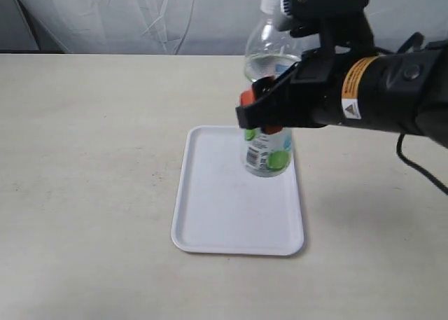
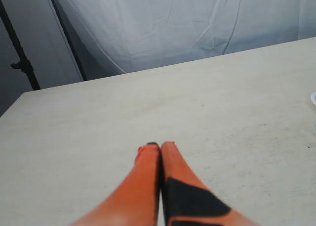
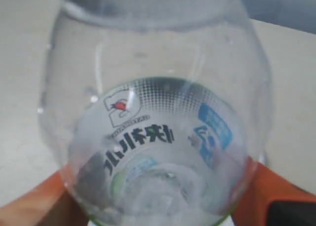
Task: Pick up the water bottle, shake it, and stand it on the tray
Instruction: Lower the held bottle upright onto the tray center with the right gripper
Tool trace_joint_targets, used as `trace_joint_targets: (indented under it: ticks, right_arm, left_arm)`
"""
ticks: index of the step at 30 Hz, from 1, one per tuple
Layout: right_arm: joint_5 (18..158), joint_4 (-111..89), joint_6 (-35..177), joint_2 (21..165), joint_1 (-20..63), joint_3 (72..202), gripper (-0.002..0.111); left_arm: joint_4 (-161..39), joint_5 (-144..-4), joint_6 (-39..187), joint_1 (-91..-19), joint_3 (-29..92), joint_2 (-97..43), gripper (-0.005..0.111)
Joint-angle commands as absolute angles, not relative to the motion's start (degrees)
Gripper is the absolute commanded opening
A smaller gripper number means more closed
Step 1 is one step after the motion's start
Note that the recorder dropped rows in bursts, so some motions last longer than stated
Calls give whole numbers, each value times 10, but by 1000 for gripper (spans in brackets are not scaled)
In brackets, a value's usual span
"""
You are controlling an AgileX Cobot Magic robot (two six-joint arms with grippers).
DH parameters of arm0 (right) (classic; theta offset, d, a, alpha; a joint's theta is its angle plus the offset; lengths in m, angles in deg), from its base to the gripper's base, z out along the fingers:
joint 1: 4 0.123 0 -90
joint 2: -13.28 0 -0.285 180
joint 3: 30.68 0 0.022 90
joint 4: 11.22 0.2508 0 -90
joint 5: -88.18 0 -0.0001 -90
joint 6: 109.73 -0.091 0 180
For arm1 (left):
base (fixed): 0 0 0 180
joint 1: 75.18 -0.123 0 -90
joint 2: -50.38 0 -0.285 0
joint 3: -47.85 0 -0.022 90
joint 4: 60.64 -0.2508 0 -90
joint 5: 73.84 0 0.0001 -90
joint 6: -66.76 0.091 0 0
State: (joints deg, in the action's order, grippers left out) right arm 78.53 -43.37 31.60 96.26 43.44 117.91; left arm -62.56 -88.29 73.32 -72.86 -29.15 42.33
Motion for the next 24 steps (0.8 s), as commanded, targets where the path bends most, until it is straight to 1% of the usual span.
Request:
trace_joint_targets:
  ticks: [1,3,5,7,11,13,16,24]
  right_arm:
    - [898,-401,339,994,384,1169,-1]
    - [955,-408,348,1020,370,1159,-1]
    - [1066,-434,365,1036,366,1138,-1]
    - [1154,-404,406,1059,364,1127,-1]
    - [1132,-282,484,1109,364,1125,-1]
    - [1138,-280,507,1128,364,1118,-1]
    - [1187,-300,529,1150,371,1106,-1]
    - [1194,-302,532,1200,373,1105,-1]
  left_arm:
    - [-629,-875,733,-728,-294,426,0]
    - [-629,-875,733,-728,-294,426,0]
    - [-629,-875,733,-728,-294,426,0]
    - [-629,-875,733,-728,-294,426,0]
    - [-629,-875,733,-728,-294,426,0]
    - [-629,-875,733,-728,-294,426,0]
    - [-629,-875,733,-728,-294,426,0]
    - [-629,-875,733,-728,-294,426,0]
